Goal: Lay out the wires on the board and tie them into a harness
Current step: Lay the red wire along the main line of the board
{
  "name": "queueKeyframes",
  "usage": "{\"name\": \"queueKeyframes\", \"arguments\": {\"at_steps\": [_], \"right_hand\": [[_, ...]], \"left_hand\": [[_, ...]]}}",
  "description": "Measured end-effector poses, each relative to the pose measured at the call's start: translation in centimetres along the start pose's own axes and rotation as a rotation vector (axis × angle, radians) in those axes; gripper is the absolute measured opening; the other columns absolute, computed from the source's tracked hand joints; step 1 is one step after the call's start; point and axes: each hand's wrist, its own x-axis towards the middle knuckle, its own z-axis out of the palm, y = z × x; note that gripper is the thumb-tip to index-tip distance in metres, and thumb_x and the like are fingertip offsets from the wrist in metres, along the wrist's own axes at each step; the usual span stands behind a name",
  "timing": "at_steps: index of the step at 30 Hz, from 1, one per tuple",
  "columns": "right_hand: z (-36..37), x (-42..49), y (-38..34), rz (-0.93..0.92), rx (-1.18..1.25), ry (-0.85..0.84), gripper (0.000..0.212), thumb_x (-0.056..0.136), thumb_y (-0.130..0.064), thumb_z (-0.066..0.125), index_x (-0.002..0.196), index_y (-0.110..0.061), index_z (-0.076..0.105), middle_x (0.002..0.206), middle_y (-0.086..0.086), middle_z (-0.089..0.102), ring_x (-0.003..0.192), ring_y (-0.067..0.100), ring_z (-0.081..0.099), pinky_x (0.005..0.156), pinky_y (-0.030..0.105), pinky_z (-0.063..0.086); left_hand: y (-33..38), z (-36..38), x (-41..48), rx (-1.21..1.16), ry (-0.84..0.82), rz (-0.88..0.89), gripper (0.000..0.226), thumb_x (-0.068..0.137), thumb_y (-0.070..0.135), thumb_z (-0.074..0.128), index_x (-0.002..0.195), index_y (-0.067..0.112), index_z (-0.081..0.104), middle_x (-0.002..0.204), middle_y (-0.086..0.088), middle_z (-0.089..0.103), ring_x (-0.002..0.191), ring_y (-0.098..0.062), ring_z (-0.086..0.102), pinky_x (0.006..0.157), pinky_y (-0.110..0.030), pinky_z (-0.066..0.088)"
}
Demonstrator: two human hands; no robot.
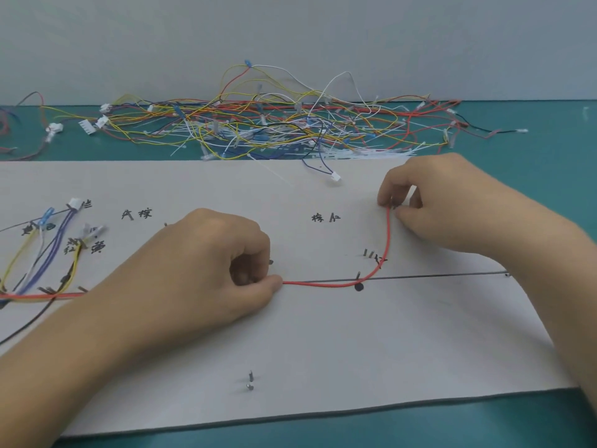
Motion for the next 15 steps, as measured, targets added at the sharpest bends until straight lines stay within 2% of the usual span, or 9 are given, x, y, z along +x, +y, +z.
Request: {"name": "queueKeyframes", "arguments": {"at_steps": [2, 4, 7, 11, 13, 15], "right_hand": [[-0.1, 0.2, -0.2, -0.006, -0.043, 0.003, 0.033, 0.085, -0.005, 0.058, 0.094, -0.033, 0.073, 0.089, -0.013, 0.066, 0.078, 0.01, 0.055, 0.08, 0.033, 0.048], [-0.4, 0.6, -0.2, -0.016, -0.055, -0.034, 0.029, 0.087, -0.007, 0.06, 0.09, -0.033, 0.071, 0.086, -0.013, 0.066, 0.077, 0.005, 0.055, 0.078, 0.034, 0.051], [-1.2, 1.7, 0.0, -0.042, -0.085, -0.15, 0.017, 0.091, -0.018, 0.065, 0.084, -0.034, 0.064, 0.087, -0.013, 0.065, 0.078, -0.001, 0.054, 0.064, 0.027, 0.045], [-1.7, 2.6, 0.3, -0.055, -0.106, -0.249, 0.016, 0.092, -0.022, 0.068, 0.083, -0.034, 0.062, 0.095, -0.011, 0.066, 0.079, 0.004, 0.059, 0.064, 0.028, 0.046], [-1.7, 2.7, 0.6, -0.06, -0.063, -0.235, 0.017, 0.092, -0.022, 0.069, 0.082, -0.034, 0.063, 0.095, -0.015, 0.066, 0.079, 0.001, 0.059, 0.061, 0.027, 0.044], [-1.6, 2.5, 0.9, -0.069, 0.002, -0.202, 0.018, 0.092, -0.022, 0.069, 0.081, -0.034, 0.062, 0.088, -0.027, 0.064, 0.071, -0.006, 0.058, 0.057, 0.024, 0.038]], "left_hand": [[0.0, 0.1, 0.0, -0.011, 0.003, -0.008, 0.025, 0.078, 0.051, 0.063, 0.065, 0.03, 0.057, 0.072, 0.014, 0.061, 0.067, -0.008, 0.061, 0.052, -0.031, 0.049], [-0.1, 0.1, 0.0, -0.011, 0.003, -0.008, 0.025, 0.078, 0.051, 0.063, 0.065, 0.031, 0.056, 0.072, 0.014, 0.061, 0.067, -0.008, 0.061, 0.052, -0.03, 0.048], [-0.1, 0.2, 0.0, -0.011, 0.0, -0.004, 0.025, 0.079, 0.049, 0.064, 0.065, 0.03, 0.057, 0.072, 0.013, 0.061, 0.067, -0.008, 0.061, 0.052, -0.029, 0.048], [-0.1, 0.1, 0.0, -0.023, -0.006, 0.006, 0.025, 0.08, 0.048, 0.064, 0.065, 0.029, 0.057, 0.073, 0.012, 0.061, 0.067, -0.01, 0.061, 0.053, -0.028, 0.048], [-0.1, 0.1, -0.1, -0.023, -0.002, 0.005, 0.025, 0.08, 0.047, 0.065, 0.066, 0.029, 0.058, 0.072, 0.012, 0.061, 0.067, -0.01, 0.06, 0.053, -0.029, 0.048], [0.0, 0.1, 0.0, -0.025, -0.002, 0.005, 0.025, 0.08, 0.048, 0.064, 0.066, 0.028, 0.058, 0.073, 0.012, 0.061, 0.068, -0.011, 0.061, 0.054, -0.03, 0.048]]}}
